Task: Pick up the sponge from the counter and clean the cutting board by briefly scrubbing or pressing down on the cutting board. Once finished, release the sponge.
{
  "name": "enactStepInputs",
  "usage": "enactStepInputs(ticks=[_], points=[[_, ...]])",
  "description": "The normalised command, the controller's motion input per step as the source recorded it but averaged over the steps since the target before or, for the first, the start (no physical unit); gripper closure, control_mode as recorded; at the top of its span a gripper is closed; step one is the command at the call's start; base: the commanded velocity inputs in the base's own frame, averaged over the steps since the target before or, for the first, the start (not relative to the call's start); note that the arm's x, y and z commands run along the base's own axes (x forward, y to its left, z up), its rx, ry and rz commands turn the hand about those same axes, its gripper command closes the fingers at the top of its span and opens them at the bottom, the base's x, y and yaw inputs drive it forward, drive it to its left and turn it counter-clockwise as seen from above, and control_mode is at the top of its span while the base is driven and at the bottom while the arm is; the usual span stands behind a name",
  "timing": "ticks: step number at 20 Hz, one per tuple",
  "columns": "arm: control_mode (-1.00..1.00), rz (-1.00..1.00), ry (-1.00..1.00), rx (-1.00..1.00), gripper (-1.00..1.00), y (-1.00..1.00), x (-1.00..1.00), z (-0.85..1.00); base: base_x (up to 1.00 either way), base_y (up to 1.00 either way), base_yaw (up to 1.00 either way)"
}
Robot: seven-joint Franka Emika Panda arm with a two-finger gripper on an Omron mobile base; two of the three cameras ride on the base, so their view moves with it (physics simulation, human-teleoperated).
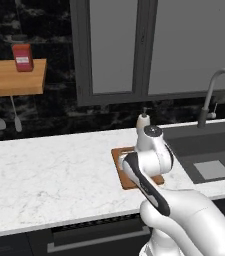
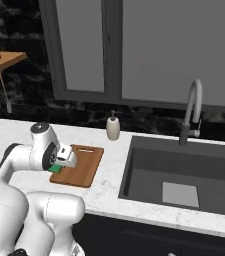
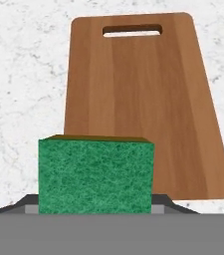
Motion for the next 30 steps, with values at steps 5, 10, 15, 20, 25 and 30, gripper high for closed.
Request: enactStepInputs(ticks=[5, 10, 15, 20, 25, 30], points=[[-1.00, 0.00, 0.04, 0.00, 1.00, 0.00, 0.00, -0.49, 0.00, 0.00, 0.00], [-1.00, 0.00, 0.02, 0.00, 1.00, 0.00, 0.02, -0.43, 0.00, 0.00, 0.00], [-1.00, 0.06, 0.03, 0.00, 1.00, -0.07, 0.12, -0.24, 0.00, 0.00, 0.00], [-1.00, 0.10, 0.03, 0.00, 1.00, -0.02, 0.01, -0.34, 0.00, 0.00, 0.00], [-1.00, 0.05, 0.01, 0.00, 1.00, 0.00, 0.07, -0.49, 0.00, 0.00, 0.00], [-1.00, 0.00, 0.00, 0.00, 1.00, 0.00, 0.24, -0.61, 0.00, 0.00, 0.00]])
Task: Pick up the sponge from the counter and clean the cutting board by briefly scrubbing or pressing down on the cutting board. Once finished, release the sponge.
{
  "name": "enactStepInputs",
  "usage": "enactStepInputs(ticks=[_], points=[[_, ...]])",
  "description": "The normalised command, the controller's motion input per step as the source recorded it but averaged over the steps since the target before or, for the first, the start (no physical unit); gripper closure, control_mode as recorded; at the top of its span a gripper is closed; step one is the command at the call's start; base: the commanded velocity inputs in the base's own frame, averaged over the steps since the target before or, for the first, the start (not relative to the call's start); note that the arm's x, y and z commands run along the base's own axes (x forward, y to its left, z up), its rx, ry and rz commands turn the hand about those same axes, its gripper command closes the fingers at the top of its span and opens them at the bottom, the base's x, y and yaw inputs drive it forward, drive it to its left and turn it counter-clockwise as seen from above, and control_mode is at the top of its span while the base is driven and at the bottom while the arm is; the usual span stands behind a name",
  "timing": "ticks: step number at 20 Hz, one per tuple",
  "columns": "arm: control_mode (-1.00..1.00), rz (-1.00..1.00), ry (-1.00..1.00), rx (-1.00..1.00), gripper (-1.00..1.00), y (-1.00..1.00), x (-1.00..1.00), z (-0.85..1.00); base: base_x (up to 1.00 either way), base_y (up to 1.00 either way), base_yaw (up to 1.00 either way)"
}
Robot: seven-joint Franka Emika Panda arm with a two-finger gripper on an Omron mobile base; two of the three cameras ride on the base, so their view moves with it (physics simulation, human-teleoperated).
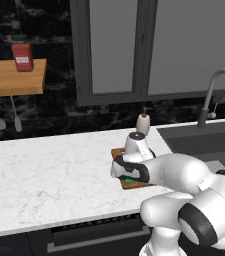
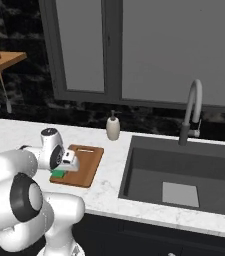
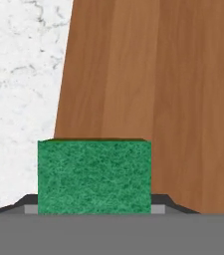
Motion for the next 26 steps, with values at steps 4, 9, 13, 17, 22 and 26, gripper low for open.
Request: enactStepInputs(ticks=[4, 9, 13, 17, 22, 26], points=[[-1.00, -0.01, -0.01, 0.00, 1.00, -0.01, 0.39, -0.67, 0.00, 0.00, 0.00], [-1.00, 0.00, 0.00, 0.00, 1.00, -0.05, 0.40, -0.54, 0.00, 0.00, 0.00], [-1.00, 0.00, 0.00, 0.00, 1.00, -0.08, 0.30, -0.34, 0.00, 0.00, 0.00], [-1.00, 0.00, -0.03, 0.00, 1.00, -0.06, 0.27, -0.39, 0.00, 0.00, 0.00], [-1.00, 0.00, -0.15, 0.01, 1.00, -0.10, 0.31, -0.30, 0.00, 0.00, 0.00], [-1.00, 0.00, -0.12, 0.03, 1.00, -0.15, 0.34, -0.17, 0.00, 0.00, 0.00]])
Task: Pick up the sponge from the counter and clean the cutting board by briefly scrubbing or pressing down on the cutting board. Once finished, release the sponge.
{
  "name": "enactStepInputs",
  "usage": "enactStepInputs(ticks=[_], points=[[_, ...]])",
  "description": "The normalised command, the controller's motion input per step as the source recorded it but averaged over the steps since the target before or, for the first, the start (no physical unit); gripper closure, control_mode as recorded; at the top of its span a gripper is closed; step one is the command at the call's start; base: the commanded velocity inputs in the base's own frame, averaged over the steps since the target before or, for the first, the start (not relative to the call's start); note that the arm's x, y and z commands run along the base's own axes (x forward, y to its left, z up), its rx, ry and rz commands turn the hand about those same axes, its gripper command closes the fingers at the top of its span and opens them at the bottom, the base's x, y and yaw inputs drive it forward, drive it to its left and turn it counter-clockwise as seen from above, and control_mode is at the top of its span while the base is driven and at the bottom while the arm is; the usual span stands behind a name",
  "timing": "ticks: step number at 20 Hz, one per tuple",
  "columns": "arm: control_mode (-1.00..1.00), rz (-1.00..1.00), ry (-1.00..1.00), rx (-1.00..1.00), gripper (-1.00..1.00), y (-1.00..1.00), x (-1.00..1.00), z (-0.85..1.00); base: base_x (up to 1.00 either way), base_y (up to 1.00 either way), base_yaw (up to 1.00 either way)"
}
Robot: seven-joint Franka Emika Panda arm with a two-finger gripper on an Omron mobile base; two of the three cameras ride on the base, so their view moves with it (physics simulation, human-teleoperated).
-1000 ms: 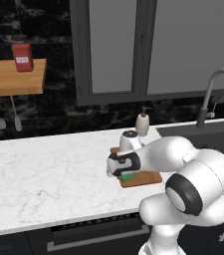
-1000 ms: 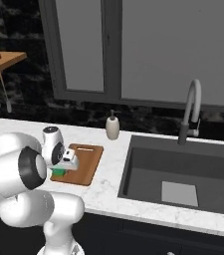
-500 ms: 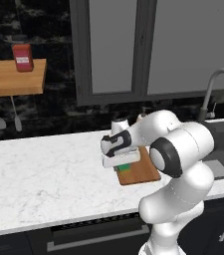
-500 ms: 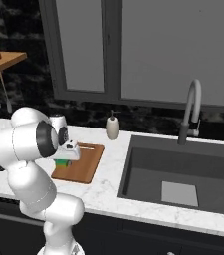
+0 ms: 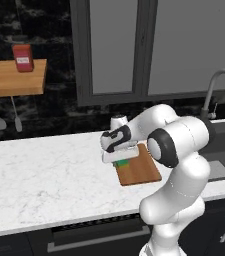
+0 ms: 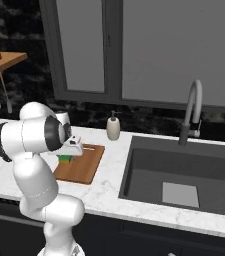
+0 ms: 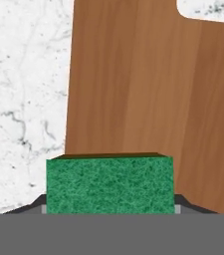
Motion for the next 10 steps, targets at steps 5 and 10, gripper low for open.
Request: enactStepInputs(ticks=[5, 10], points=[[-1.00, 0.00, -0.07, 0.03, 1.00, -0.22, 0.28, -0.20, 0.00, 0.00, 0.00], [-1.00, 0.00, 0.03, 0.05, 1.00, -0.44, 0.12, -0.03, 0.00, 0.00, 0.00]])
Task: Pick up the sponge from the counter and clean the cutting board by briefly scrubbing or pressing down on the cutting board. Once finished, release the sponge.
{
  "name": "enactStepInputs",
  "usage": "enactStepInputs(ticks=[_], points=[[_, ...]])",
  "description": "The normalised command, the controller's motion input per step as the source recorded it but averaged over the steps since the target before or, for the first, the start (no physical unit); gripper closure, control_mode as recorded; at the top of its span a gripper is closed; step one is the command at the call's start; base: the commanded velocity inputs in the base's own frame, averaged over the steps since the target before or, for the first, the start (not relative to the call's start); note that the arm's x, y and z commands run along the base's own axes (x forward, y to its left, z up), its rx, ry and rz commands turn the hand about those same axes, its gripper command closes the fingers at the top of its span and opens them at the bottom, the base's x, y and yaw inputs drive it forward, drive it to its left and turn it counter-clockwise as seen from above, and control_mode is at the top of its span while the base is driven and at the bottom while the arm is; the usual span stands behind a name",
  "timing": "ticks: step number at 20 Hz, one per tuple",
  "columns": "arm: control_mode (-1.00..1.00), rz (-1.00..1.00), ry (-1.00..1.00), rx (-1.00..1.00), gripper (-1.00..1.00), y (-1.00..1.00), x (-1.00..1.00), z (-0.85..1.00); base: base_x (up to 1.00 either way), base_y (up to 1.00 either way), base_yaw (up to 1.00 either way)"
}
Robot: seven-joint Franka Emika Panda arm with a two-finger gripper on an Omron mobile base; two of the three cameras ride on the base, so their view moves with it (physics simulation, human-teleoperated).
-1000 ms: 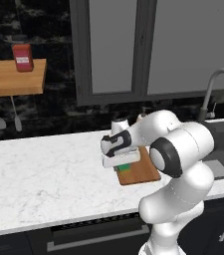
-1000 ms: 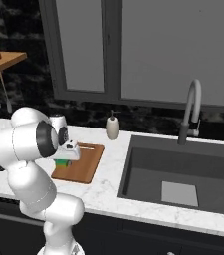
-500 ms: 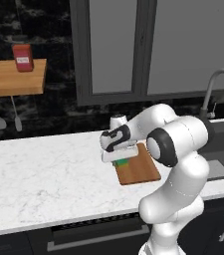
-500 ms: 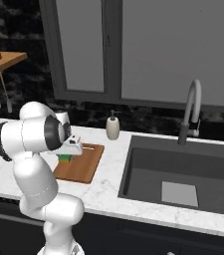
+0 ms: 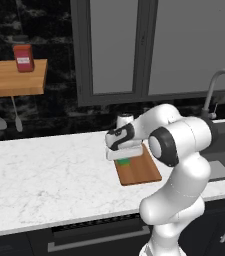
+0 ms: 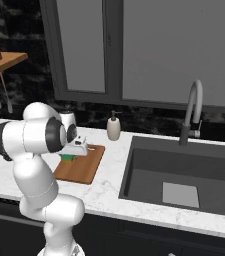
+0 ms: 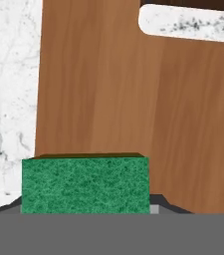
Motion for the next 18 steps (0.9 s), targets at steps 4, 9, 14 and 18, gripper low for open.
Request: enactStepInputs(ticks=[4, 9, 14, 18], points=[[-1.00, -0.06, 0.18, 0.01, 1.00, -0.61, 0.00, 0.00, 0.00, 0.00, 0.00], [-1.00, -0.05, 0.00, -0.03, 1.00, -0.36, -0.11, -0.08, 0.00, 0.00, 0.00], [-1.00, -0.10, 0.01, 0.00, 1.00, -0.48, -0.41, -0.05, 0.00, 0.00, 0.00], [-1.00, -0.04, 0.18, 0.00, 1.00, -0.19, -0.59, -0.01, 0.00, 0.00, 0.00]])
